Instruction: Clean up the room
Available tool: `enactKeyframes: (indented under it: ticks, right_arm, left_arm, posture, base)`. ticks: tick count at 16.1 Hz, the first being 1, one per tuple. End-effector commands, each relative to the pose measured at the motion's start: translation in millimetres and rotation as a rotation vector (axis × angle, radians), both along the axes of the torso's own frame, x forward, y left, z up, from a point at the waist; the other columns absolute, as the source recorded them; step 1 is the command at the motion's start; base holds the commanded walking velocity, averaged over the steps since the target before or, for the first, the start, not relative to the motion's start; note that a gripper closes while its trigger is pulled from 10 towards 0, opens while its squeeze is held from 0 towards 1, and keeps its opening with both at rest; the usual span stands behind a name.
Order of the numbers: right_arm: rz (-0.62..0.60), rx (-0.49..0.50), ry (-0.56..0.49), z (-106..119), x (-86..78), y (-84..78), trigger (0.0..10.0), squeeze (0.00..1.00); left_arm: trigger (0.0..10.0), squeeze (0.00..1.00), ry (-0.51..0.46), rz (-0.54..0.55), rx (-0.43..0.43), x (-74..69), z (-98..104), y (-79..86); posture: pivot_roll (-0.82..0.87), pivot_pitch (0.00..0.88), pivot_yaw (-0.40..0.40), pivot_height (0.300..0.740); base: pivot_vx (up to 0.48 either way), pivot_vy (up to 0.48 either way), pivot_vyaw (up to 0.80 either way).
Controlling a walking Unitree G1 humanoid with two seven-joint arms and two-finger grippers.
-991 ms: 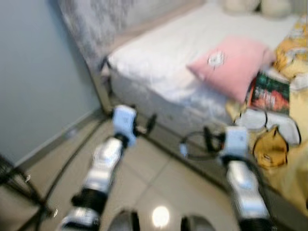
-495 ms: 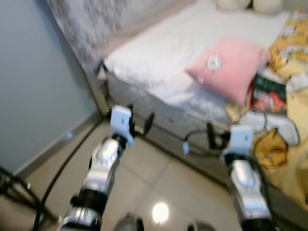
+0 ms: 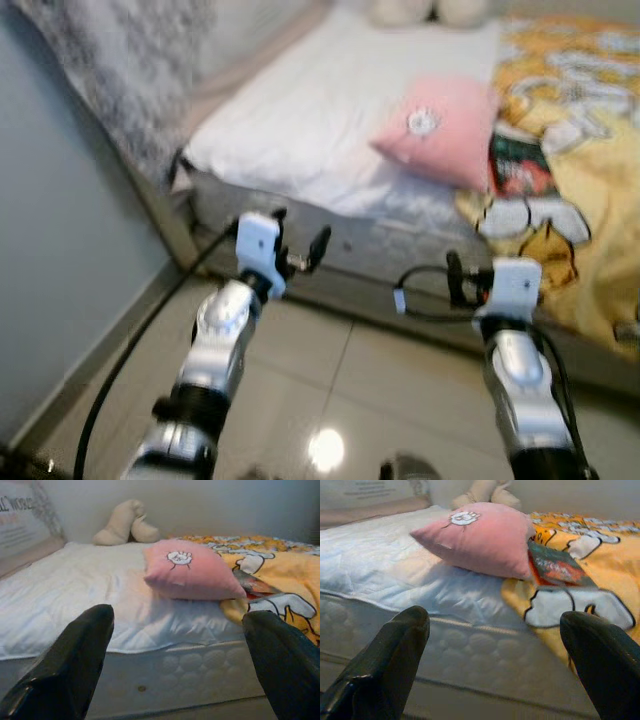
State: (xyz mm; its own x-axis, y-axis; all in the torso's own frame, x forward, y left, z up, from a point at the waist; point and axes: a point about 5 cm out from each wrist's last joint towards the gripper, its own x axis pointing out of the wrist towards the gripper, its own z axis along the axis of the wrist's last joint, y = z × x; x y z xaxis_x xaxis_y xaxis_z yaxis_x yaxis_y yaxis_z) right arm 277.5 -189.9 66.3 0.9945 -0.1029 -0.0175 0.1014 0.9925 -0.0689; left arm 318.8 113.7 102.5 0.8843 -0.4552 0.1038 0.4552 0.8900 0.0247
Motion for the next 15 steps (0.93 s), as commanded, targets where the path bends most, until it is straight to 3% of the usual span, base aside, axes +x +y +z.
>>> enactKeyframes:
  ticks: [1, 5, 7, 10, 12, 13, 14, 15]
  right_arm:
    - [0.015, 0.007, -0.012, 3.8, 2.5, 3.9, 10.0, 0.00]
    - [0.061, 0.022, -0.007, 3.8, 7.1, 12.7, 10.0, 0.00]
    - [0.073, 0.024, 0.004, 3.3, 7.5, 15.3, 10.0, 0.00]
    - [0.106, 0.021, 0.047, -3.0, 6.4, 17.5, 10.0, 0.00]
    - [0.108, 0.041, 0.069, -8.0, 6.1, 19.2, 10.0, 0.00]
    - [0.110, 0.040, 0.054, -8.1, 7.2, 22.0, 10.0, 0.00]
    - [0.029, 0.080, 0.044, -6.2, 11.0, 16.5, 10.0, 0.00]
    - [0.022, 0.085, 0.023, 0.0, 13.8, 17.6, 10.0, 0.00]
  left_arm:
    - [10.0, 0.00, 0.018, 0.024, 0.025, 1.1, -4.1, 4.5]
    - [10.0, 0.00, 0.058, 0.136, -0.019, 4.8, -6.0, 7.2]
    - [10.0, 0.00, 0.064, 0.141, -0.030, 4.4, -6.5, 5.1]
    - [10.0, 0.00, 0.082, 0.225, -0.015, 10.7, -7.2, 4.1]
    - [10.0, 0.00, 0.109, 0.295, 0.011, 15.7, -9.0, 9.3]
    - [10.0, 1.00, 0.106, 0.308, -0.002, 14.7, -7.6, 14.5]
    - [10.0, 1.00, 0.121, 0.300, 0.017, 11.0, -10.8, 18.0]
    - [10.0, 1.00, 0.146, 0.296, 0.044, 9.4, -16.7, 16.9]
  posture:
    - [-0.19, 0.000, 0.062, 0.714]
    - [-0.18, 0.000, 0.039, 0.714]
    - [-0.16, 0.000, 0.018, 0.714]
    - [-0.11, 0.000, -0.049, 0.714]
    - [-0.11, 0.000, -0.021, 0.714]
    - [-0.11, 0.000, 0.013, 0.714]
    - [-0.13, 0.000, 0.019, 0.714]
    - [-0.14, 0.000, 0.022, 0.714]
  base:
    - [0.000, 0.000, -0.80]
    - [0.000, 0.000, -0.20]
    - [0.000, 0.000, 0.00]
    - [0.000, 0.000, 0.00]
    - [0.000, 0.000, 0.00]
    - [0.000, 0.000, 0.00]
    - [0.000, 0.000, 0.00]
    - [0.000, 0.000, 0.00]
